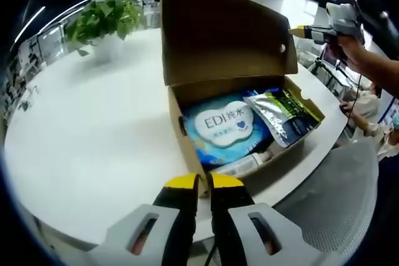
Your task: Operate the shoe box by opening the lid, removing the specified soft item, and placing it in the target area until the item is outside and the box remains undamaged.
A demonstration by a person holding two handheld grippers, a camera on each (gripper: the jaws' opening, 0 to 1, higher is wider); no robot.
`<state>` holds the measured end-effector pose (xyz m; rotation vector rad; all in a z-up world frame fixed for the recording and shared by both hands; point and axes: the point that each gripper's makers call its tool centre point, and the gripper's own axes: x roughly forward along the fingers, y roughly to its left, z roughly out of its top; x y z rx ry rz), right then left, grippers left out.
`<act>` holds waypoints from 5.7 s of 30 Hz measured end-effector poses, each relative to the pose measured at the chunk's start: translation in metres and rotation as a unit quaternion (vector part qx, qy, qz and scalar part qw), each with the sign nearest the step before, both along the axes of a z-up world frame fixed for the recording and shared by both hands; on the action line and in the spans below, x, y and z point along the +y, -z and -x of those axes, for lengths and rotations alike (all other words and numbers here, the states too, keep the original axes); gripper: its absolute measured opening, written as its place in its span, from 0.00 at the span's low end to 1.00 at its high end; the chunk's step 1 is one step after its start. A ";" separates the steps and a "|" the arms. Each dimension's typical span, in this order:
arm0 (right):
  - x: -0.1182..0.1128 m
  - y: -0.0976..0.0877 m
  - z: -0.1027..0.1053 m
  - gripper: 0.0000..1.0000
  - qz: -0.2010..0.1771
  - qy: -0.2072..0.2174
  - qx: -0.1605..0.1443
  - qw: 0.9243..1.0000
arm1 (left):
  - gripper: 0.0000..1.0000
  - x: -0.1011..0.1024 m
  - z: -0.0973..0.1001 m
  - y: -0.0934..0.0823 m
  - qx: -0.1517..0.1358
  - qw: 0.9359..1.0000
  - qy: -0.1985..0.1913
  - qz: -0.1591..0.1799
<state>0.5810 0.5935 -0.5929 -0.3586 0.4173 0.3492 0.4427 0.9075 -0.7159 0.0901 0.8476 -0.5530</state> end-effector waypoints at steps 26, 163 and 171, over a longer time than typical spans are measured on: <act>-0.006 0.023 -0.037 0.00 -0.007 0.017 0.033 0.999 | 0.04 0.000 -0.001 0.001 0.007 1.000 -0.004 0.002; -0.010 0.078 -0.025 0.10 -0.067 0.028 0.131 0.989 | 0.11 -0.044 -0.015 -0.012 -0.010 0.999 0.009 0.051; -0.006 0.079 -0.004 0.09 -0.074 0.024 0.132 0.988 | 0.11 -0.055 -0.015 -0.012 -0.007 0.998 0.021 0.057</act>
